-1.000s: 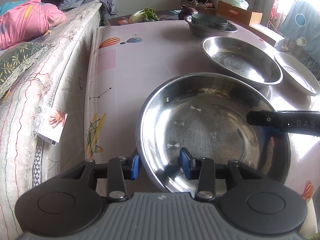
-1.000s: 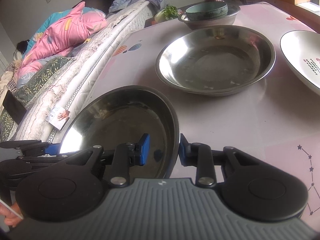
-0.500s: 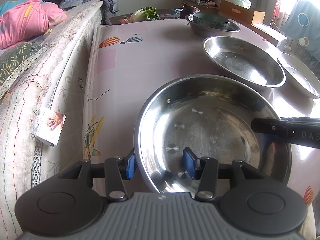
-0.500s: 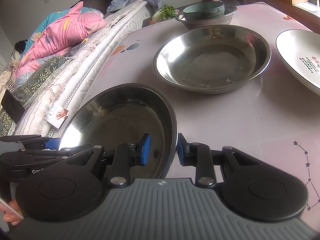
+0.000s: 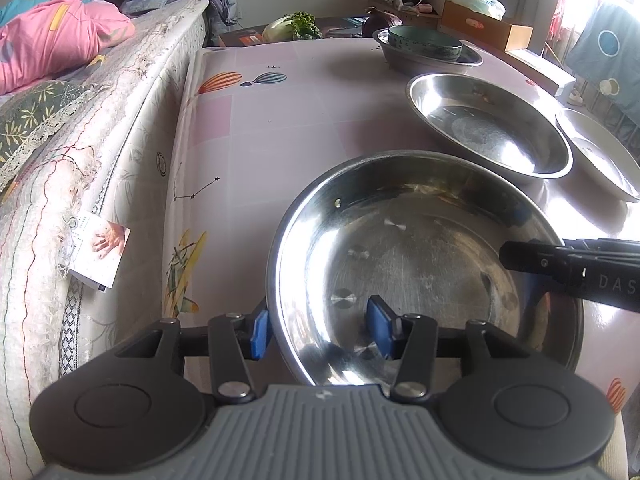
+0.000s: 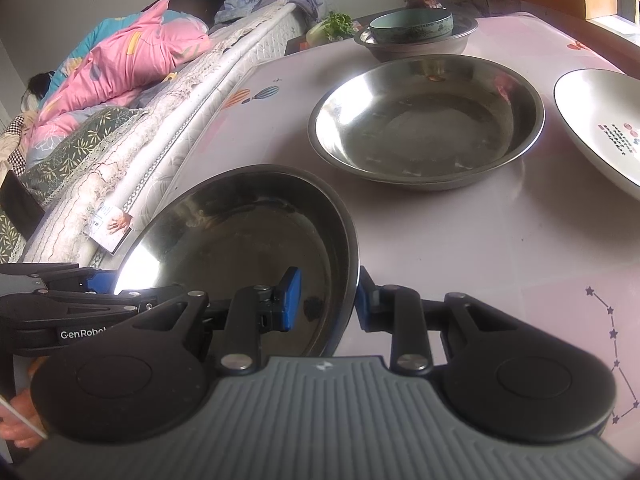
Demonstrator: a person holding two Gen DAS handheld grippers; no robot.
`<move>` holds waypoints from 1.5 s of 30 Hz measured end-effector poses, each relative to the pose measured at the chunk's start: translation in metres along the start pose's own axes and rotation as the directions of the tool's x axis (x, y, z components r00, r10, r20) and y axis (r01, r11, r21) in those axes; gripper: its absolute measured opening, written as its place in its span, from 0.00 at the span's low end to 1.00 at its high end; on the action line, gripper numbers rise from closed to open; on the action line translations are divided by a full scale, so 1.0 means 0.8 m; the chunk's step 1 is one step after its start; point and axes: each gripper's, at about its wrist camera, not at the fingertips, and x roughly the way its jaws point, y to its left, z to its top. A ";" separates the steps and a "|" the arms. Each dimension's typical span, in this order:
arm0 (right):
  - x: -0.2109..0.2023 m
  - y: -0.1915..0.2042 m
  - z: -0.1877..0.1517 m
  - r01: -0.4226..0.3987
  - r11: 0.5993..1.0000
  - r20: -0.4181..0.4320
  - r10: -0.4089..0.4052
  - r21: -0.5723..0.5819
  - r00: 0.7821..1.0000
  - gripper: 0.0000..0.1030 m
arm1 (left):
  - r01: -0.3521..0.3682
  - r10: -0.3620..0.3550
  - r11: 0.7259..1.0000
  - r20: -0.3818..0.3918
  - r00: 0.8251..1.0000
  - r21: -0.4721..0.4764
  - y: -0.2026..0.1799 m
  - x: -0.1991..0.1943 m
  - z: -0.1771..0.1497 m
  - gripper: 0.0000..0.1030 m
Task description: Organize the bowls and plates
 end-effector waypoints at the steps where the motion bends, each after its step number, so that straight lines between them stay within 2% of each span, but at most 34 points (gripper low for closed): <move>1: 0.000 0.001 0.000 0.002 1.000 0.000 -0.002 -0.003 1.000 0.26 | 0.000 0.000 1.000 0.000 1.000 0.000 0.000 0.000 0.000 0.49; 45: -0.010 0.006 -0.001 0.014 0.999 0.015 -0.013 -0.029 1.000 0.28 | 0.017 -0.017 1.000 0.010 1.000 -0.015 0.001 -0.013 -0.001 0.51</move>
